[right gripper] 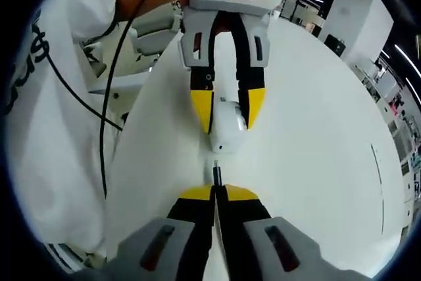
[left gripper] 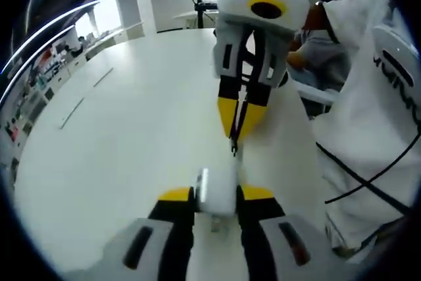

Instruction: Plug the desk Type‑C cable into the charger adapter.

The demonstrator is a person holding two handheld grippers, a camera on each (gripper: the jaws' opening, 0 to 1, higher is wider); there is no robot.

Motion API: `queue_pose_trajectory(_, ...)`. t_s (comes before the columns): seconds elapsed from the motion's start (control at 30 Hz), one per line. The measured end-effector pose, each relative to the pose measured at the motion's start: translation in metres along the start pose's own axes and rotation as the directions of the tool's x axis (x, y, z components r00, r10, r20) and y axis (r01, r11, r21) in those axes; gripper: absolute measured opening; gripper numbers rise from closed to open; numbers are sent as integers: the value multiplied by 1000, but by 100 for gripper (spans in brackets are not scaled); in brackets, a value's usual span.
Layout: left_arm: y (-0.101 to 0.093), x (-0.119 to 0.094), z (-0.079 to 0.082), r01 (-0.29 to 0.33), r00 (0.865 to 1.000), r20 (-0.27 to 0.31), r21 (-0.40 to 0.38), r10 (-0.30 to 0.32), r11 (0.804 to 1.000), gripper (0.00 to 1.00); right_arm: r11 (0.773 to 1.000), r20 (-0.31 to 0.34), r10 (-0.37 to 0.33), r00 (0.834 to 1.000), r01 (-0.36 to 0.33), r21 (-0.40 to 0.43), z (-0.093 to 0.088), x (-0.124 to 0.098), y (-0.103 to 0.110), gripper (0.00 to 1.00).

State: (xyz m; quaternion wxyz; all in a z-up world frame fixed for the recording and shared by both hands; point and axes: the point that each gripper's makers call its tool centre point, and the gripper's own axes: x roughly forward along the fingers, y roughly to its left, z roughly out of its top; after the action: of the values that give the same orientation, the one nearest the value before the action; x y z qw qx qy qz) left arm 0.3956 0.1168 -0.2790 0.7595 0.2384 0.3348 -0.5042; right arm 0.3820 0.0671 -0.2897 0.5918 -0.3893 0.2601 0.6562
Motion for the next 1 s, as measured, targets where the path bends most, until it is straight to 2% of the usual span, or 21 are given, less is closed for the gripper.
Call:
queue_pose_trajectory(0.2,-2,1,1,6,1000,5,3,-6,1000,24,1000,7,-1,1000,1,-4,6,4,-1,3)
queue_pose_trajectory(0.57,-6,4,5,20,1000,10,-1,-20,1000,24,1000,-4,-2,1000,2,0,5,3,0,3)
queue_pose_trajectory(0.83,-8,6,6,25,1000,-6,-13,-25,1000,24,999,-38,-23,999,22,-37,6,3,1,3)
queue_pose_trajectory(1.0,-8,7,6,29,999,-18,-1,-29,1000,24,999,-37,-26,999,25,-36,7,2,2,3)
